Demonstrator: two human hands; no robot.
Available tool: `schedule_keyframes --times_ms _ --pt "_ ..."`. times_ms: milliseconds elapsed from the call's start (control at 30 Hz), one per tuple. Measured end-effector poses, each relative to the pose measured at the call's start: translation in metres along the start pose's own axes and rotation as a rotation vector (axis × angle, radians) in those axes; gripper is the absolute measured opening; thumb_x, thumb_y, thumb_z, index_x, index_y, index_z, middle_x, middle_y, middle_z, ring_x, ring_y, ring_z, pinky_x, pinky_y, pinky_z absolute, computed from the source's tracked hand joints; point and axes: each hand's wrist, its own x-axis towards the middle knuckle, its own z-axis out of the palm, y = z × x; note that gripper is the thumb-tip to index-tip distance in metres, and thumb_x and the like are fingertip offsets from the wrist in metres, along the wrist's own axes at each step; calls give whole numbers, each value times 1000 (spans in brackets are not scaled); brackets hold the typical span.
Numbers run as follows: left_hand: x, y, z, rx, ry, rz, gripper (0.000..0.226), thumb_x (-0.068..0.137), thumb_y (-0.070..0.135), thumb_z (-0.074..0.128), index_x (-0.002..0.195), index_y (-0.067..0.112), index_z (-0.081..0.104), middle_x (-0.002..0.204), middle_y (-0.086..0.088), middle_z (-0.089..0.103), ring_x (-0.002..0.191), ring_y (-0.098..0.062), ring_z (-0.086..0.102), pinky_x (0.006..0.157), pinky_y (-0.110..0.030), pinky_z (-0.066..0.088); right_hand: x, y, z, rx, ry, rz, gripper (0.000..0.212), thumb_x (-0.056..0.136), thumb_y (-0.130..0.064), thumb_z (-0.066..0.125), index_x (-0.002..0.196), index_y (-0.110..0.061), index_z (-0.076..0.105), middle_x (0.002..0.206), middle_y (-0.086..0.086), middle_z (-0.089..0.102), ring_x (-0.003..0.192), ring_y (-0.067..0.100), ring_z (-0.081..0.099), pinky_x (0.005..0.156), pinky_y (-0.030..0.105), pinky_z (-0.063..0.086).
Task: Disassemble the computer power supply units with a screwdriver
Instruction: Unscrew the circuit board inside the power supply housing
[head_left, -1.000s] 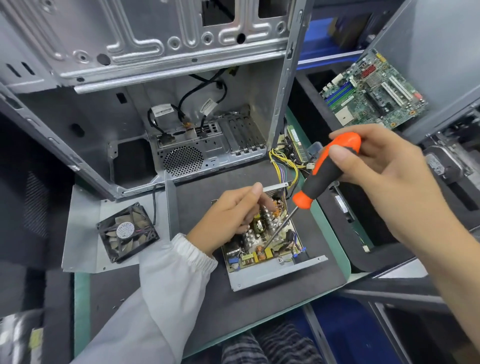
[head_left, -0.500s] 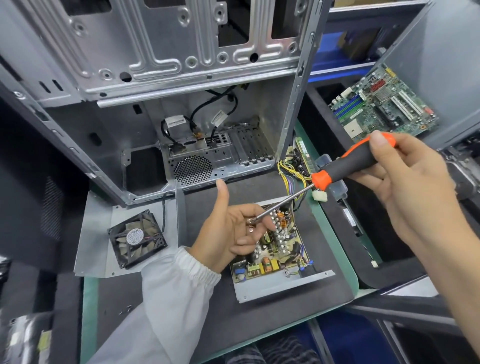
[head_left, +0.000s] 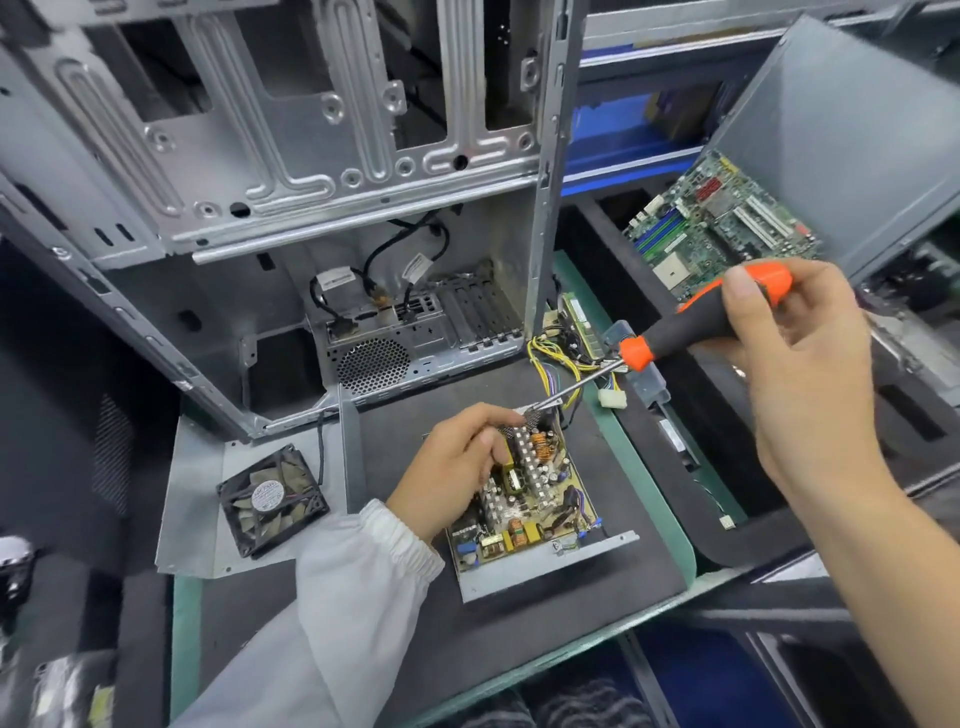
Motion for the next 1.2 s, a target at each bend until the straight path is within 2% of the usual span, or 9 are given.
schedule_keyframes --times_ms 100,200,333,467,600,767,967,1100,1200 --pt "3 9 11 207 -22 21 28 104 25 42 98 20 70 57 13 47 51 -5 42 55 -23 38 -6 -5 -7 -6 -38 -67 15 93 -32 60 97 -26 47 91 -5 68 96 17 67 89 43 53" --pt "7 21 22 530 -134 110 17 93 42 61 89 30 72 61 20 60 64 2 54 65 -24 42 -7 -8 -14 34 -77 -135 15 96 -28 56 101 -25 42 96 9 69 96 23 69 90 40 52" --pt "23 37 45 1198 -270 319 26 88 48 63 104 29 71 101 6 71 101 -20 63 73 -31 46 -9 -7 -20 -18 -132 -154 14 97 -30 52 106 -29 42 93 1 64 94 22 69 87 39 53" --pt "40 41 67 1472 -497 272 46 86 41 67 61 14 41 74 -4 55 84 -32 65 56 -29 35 -12 -3 -21 -52 -178 -131 15 97 -28 52 109 -31 42 92 -7 66 89 21 70 81 36 54" --pt "45 38 69 1497 -554 227 12 78 23 68 81 12 68 81 -5 66 80 -30 66 56 -25 36 -15 0 -19 -28 -216 -115 13 98 -23 52 107 -29 43 90 -7 66 85 19 69 71 26 57" --pt "38 27 60 1338 -464 302 26 76 35 71 94 18 63 98 0 62 90 -25 62 62 -30 39 -19 5 -13 -11 -242 -101 14 97 -21 54 106 -27 45 90 -7 65 84 26 68 65 27 57" --pt "33 18 57 1389 -431 470 43 78 41 67 114 19 56 107 -1 54 95 -25 57 76 -34 33 -16 13 -11 21 -259 -98 15 97 -20 54 105 -30 45 87 -10 65 84 23 69 61 19 55" --pt "29 16 58 1367 -476 557 40 85 28 63 124 27 59 107 -2 51 100 -22 52 82 -34 24 -11 18 -14 2 -250 -108 13 96 -26 54 105 -28 44 87 -10 67 73 23 69 62 24 56" --pt "25 15 66 1382 -530 659 30 85 17 62 113 25 65 99 -1 46 96 -22 51 81 -33 19 -9 22 -16 -17 -261 -110 13 97 -26 54 105 -27 44 88 -9 67 72 21 70 63 25 57"
